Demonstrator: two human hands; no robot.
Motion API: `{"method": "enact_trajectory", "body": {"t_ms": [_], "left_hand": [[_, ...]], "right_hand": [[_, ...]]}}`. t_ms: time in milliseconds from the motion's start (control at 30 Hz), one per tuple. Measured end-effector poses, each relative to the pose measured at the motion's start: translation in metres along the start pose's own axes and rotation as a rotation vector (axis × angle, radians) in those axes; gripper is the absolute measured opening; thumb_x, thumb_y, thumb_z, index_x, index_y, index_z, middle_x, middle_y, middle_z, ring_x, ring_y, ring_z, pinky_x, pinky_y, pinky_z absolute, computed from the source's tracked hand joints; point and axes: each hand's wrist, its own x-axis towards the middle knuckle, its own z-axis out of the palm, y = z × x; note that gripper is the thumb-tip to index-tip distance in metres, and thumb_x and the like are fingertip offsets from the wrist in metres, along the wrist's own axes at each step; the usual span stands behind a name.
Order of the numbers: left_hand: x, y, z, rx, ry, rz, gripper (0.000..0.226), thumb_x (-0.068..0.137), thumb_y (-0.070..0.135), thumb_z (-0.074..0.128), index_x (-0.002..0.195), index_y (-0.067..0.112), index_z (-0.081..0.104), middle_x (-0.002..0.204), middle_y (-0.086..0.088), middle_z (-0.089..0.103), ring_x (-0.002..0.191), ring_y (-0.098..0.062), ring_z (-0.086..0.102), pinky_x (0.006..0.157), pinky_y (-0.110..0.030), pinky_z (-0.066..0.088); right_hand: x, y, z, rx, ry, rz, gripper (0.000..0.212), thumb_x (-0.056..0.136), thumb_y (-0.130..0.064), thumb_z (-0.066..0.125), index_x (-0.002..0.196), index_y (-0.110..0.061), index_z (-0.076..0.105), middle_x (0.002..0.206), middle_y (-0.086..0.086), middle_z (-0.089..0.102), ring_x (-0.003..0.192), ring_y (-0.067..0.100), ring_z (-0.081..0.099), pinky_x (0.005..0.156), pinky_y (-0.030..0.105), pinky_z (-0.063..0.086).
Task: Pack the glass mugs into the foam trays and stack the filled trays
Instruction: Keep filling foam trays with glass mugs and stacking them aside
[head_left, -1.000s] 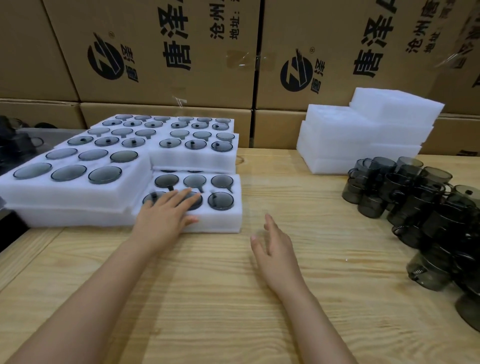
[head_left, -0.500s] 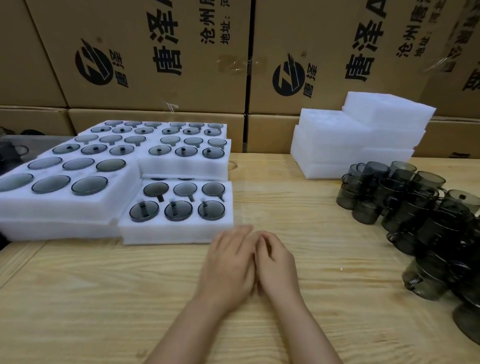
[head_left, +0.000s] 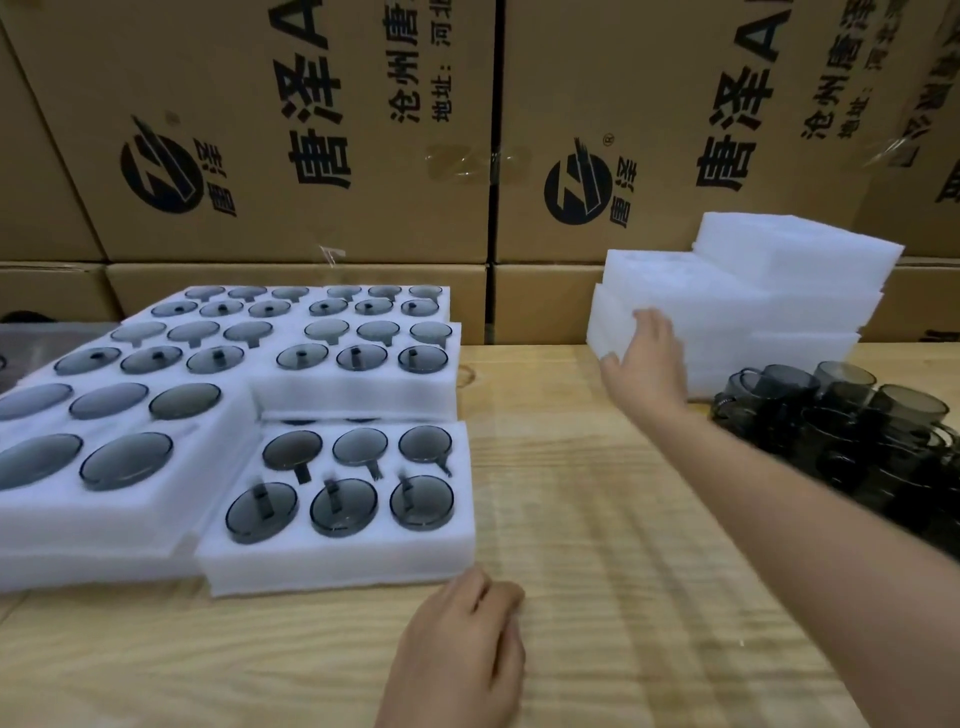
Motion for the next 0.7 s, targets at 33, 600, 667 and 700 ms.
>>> {"method": "enact_trajectory", "body": {"t_ms": [33,600,667,700], "left_hand": [[0.001,-0.001,0.000,0.004,0.003,0.005,0.024,0.074,0.029,0.048,0.083,0.024,0.070,0.073,0.005,0.058,0.062,-0.015,0.060,0.050,-0.021,0.047],[0.004,-0.002,0.005,0.006,0.012,-0.002,0.034,0.068,0.029,0.046,0.087,0.022,0.072,0.069,0.008,0.058,0.056,-0.008,0.058,0.048,-0.016,0.045],[0.003,0.000,0.003,-0.002,0.003,-0.011,0.035,0.070,0.029,0.045,0.092,0.021,0.072,0.071,0.010,0.060,0.059,-0.008,0.060,0.052,-0.016,0.046],[0.002,0.002,0.002,-0.002,0.004,-0.014,0.035,0.072,0.028,0.047,0.096,0.021,0.071,0.073,0.010,0.061,0.062,-0.008,0.061,0.055,-0.016,0.046]], "right_hand": [[0.021,0.003,-0.007,-0.098,0.003,0.018,0.062,0.091,-0.018,0.048,0.145,-0.011,0.020,0.154,0.004,0.015,0.131,0.032,0.027,0.105,0.041,0.029],[0.092,0.022,-0.030,-0.310,-0.063,-0.012,0.024,0.087,-0.017,0.055,0.100,-0.006,0.038,0.077,0.008,0.042,0.107,0.037,0.039,0.062,0.033,0.028],[0.074,0.016,-0.037,-0.154,-0.009,-0.028,0.029,0.083,-0.020,0.056,0.102,-0.006,0.040,0.084,0.008,0.043,0.105,0.033,0.038,0.063,0.035,0.033],[0.062,0.011,-0.041,-0.073,0.017,-0.042,0.032,0.083,-0.024,0.057,0.105,-0.006,0.042,0.090,0.007,0.044,0.105,0.032,0.038,0.065,0.036,0.035]]}}
